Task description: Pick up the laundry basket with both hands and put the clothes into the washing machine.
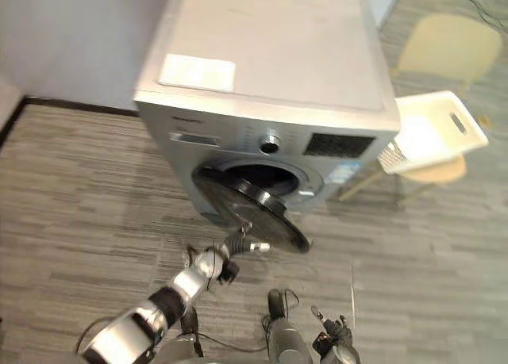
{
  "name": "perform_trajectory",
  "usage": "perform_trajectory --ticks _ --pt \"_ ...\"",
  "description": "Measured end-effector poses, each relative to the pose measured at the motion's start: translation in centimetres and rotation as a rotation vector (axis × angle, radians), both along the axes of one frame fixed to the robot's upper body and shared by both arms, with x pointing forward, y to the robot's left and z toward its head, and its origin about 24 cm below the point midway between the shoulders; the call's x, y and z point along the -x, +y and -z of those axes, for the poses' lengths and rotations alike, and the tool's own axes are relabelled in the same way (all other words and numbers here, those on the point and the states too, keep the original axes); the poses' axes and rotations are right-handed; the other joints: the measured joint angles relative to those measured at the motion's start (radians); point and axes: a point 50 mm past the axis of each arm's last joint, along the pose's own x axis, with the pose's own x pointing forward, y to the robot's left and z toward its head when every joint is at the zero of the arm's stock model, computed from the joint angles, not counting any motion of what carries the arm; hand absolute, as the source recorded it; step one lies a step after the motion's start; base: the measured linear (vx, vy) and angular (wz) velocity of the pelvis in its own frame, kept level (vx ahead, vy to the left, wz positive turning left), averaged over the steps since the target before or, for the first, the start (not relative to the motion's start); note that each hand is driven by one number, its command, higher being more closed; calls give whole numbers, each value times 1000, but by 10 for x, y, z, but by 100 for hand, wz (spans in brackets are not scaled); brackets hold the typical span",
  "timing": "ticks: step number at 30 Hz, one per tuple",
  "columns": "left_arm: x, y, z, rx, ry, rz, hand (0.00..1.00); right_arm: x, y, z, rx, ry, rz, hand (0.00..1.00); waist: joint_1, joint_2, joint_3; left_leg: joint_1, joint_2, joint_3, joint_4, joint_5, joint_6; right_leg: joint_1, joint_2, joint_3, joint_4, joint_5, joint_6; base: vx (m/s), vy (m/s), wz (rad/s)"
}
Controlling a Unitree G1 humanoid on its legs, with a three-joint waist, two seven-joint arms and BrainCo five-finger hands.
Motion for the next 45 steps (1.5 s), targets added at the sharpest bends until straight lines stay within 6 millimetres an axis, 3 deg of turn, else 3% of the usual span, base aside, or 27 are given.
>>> perform_trajectory --ticks 3,4,6,7,8,9,12,19,22,25,26,28,29,30,31,32,33,34,37,40,42,43,44,45 --pt "-45 21 -39 7 -73 -179 0 1 -5 -4 17 -30 20 0 -15 -3 16 -78 48 115 131 -94 -3 -106 36 96 9 54 16 -138 -10 -142" --pt "-66 40 -64 35 -106 -272 0 10 -9 -4 21 -26 48 0 -23 -16 20 -121 69 180 207 -136 -6 -157 42 129 13 20 48 -128 -69 -143" --pt "-78 55 -83 83 -150 -339 0 12 -10 -4 16 -22 64 0 -34 -18 29 -157 94 219 258 -160 -11 -189 53 165 12 -25 48 -63 -54 -97" --pt "-90 76 -107 134 -204 -420 0 9 -7 -4 10 -30 70 0 -49 -15 30 -172 126 248 267 -165 -14 -214 76 194 -14 -58 92 -10 -75 -85" --pt "-97 82 -124 166 -213 -416 0 9 -2 -3 2 -22 72 0 -65 -18 32 -185 151 264 291 -165 -26 -225 95 205 -23 -34 76 10 -109 -72" --pt "-97 69 -124 237 -198 -410 0 14 -4 -1 4 -6 81 0 -67 -24 37 -192 161 265 334 -184 -38 -226 101 201 -21 48 49 50 -107 -51" --pt "-97 66 -127 391 -155 -448 0 11 -5 -3 10 -26 101 0 -57 -14 41 -202 225 279 393 -221 -61 -228 149 219 -28 61 30 42 -69 -42" --pt "-95 53 -124 556 -111 -493 0 12 -7 -3 14 -31 108 0 -52 14 59 -198 204 248 371 -211 -46 -213 127 167 -27 72 15 -33 -28 16" --pt "-81 60 -105 678 -128 -579 0 9 -6 -4 12 -40 105 0 -37 35 69 -179 184 196 353 -195 -37 -168 110 114 -27 71 13 -82 -61 51" --pt "-45 77 -46 679 -46 -704 0 7 -6 -4 4 -43 109 0 -12 55 66 -127 158 120 317 -178 -29 -77 90 35 -23 37 -35 -57 -82 84" --pt "-16 87 -7 648 43 -785 0 6 -7 -4 5 -44 109 0 10 69 58 -92 134 93 287 -156 -31 -32 77 -5 -14 15 -42 -25 -58 81" --pt "23 101 34 578 149 -860 0 3 -8 -5 10 -48 104 0 31 80 49 -47 113 72 244 -131 -29 8 63 -39 3 -7 -49 4 -24 76" --pt "59 111 65 513 248 -914 0 3 -11 -4 19 -41 96 0 49 95 32 -27 96 46 214 -122 -27 34 50 -70 21 -30 -51 0 -1 65" --pt "77 117 78 485 296 -951 0 4 -12 -4 25 -31 90 0 56 99 21 -18 86 31 204 -116 -25 47 43 -85 28 -42 -49 21 -2 85" --pt "115 127 101 451 394 -1034 0 6 -12 -1 22 -7 80 0 67 108 3 5 68 5 181 -106 -22 73 34 -116 43 -63 -47 52 18 77" --pt "143 133 115 416 473 -1083 0 9 -11 1 18 17 69 0 76 115 -9 25 58 -13 171 -105 -21 100 24 -137 50 -78 -44 73 50 86" --pt "186 140 132 366 586 -1150 0 14 -10 5 11 53 42 0 101 117 -25 63 42 -29 158 -105 -21 142 8 -161 57 -99 -39 63 84 67" --pt "204 147 136 343 613 -1188 0 16 -9 7 9 72 24 0 113 116 -41 72 34 -43 156 -105 -20 160 -1 -177 60 -107 -39 50 76 58" --pt "238 156 142 308 677 -1246 0 8 -5 8 10 94 -39 0 133 108 -61 90 14 -85 206 -130 3 205 -26 -218 109 -156 -35 30 70 41" --pt "240 155 143 329 684 -1246 0 4 2 9 -5 103 -65 0 139 99 -65 61 7 -135 315 -186 17 218 -52 -262 189 -215 -25 -14 106 55" --pt "238 155 143 377 675 -1261 0 1 6 9 -10 103 -90 0 135 81 -59 57 -50 -197 407 -250 56 221 -117 -314 370 -286 15 15 157 89" --pt "237 155 143 387 675 -1270 0 -1 6 9 -11 99 -94 0 138 82 -60 58 -60 -215 417 -264 60 175 -130 -299 484 -289 9 -16 179 92" --pt "237 155 143 398 675 -1287 0 -8 10 7 -16 81 -107 0 145 70 -54 58 -88 -248 431 -269 71 37 -137 -219 771 -192 -127 -36 140 78" --pt "237 156 143 401 673 -1291 0 -9 14 7 -25 75 -110 0 140 73 -50 58 -102 -274 429 -269 73 -8 -134 -191 854 -136 -155 -32 131 120"
